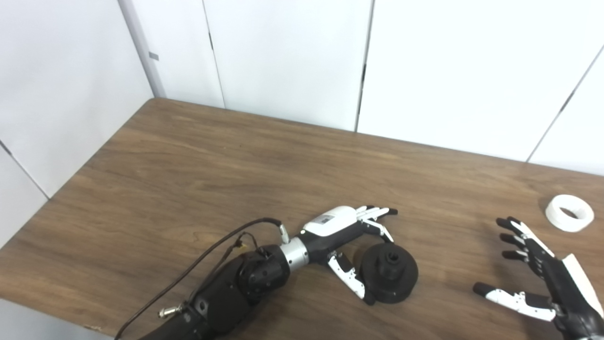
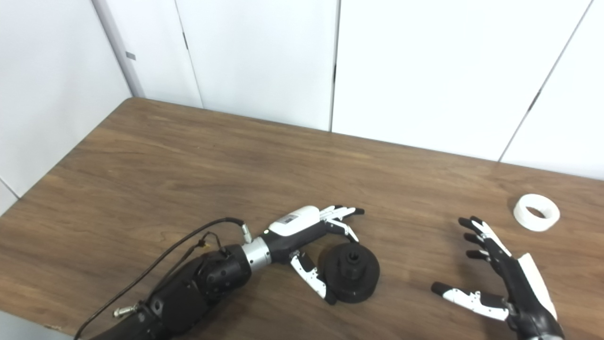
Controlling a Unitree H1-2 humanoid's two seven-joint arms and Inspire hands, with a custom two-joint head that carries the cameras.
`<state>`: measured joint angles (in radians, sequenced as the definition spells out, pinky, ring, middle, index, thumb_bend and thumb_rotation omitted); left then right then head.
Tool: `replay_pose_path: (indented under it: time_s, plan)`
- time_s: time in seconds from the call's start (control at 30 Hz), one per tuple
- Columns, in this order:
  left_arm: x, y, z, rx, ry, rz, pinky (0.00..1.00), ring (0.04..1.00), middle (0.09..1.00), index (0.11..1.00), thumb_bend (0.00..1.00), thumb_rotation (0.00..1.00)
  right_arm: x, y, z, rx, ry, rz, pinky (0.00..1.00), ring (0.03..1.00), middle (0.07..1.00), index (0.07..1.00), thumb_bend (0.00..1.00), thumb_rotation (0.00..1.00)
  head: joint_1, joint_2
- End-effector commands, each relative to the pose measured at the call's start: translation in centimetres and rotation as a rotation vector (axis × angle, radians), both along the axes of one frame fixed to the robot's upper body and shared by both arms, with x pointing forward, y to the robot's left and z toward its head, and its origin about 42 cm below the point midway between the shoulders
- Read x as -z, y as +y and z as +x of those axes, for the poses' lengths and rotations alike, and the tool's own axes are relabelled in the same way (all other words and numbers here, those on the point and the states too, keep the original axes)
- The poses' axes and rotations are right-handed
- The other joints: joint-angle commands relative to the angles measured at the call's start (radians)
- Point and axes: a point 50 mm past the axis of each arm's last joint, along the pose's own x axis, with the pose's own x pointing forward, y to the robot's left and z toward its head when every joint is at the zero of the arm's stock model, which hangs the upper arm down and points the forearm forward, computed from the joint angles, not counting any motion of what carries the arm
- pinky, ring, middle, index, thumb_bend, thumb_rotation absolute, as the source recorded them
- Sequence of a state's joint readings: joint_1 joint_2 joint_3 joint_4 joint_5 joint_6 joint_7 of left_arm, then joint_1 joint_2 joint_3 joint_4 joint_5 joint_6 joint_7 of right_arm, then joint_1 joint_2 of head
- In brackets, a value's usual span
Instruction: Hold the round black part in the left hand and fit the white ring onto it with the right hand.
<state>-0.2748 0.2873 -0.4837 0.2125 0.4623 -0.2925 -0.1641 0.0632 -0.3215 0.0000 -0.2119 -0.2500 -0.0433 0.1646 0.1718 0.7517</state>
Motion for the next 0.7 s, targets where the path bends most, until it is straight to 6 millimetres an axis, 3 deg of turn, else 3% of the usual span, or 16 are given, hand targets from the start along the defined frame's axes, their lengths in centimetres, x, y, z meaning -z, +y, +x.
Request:
replay_pose_path:
  time_s: [0.0, 0.23, 0.4, 0.47, 0.5, 0.67]
  plan:
    - [1.7, -0.1, -0.8, 0.037, 0.046, 0.093, 1.00, 1.000, 1.000, 0.487, 0.52, 0.08, -1.7, 0.4, 0.5, -0.011, -0.069, 0.002, 0.75, 0.859, 0.954, 0.882, 0.68, 0.29, 0.001, 0.001]
    - [1.7, 0.1, -0.6, 0.039, 0.039, 0.110, 1.00, 1.000, 1.000, 0.488, 0.52, 0.08, -2.4, 0.9, 0.6, -0.016, -0.090, 0.018, 0.74, 0.851, 0.957, 0.882, 0.67, 0.28, -0.107, 0.015]
    - [1.6, 1.2, -0.4, 0.044, 0.040, 0.128, 1.00, 1.000, 1.000, 0.489, 0.52, 0.08, -4.6, 1.9, 1.1, -0.006, -0.158, 0.053, 0.71, 0.844, 0.946, 0.888, 0.64, 0.25, -0.255, 0.009]
    - [1.7, 1.9, -0.3, 0.046, 0.041, 0.126, 1.00, 1.000, 1.000, 0.489, 0.52, 0.08, -5.8, 2.1, 1.5, 0.005, -0.178, 0.038, 0.72, 0.848, 0.936, 0.890, 0.64, 0.22, -0.350, -0.009]
    - [1.7, 2.1, -0.3, 0.047, 0.040, 0.124, 1.00, 1.000, 1.000, 0.489, 0.52, 0.08, -6.2, 2.1, 1.7, 0.011, -0.182, 0.026, 0.73, 0.849, 0.936, 0.889, 0.64, 0.22, -0.350, -0.009]
    - [1.9, 3.6, -0.5, 0.052, 0.051, 0.123, 1.00, 1.000, 1.000, 0.489, 0.52, 0.07, -9.6, 0.6, 4.1, 0.081, -0.213, -0.112, 0.68, 0.806, 0.868, 0.858, 0.69, 0.24, -0.520, -0.065]
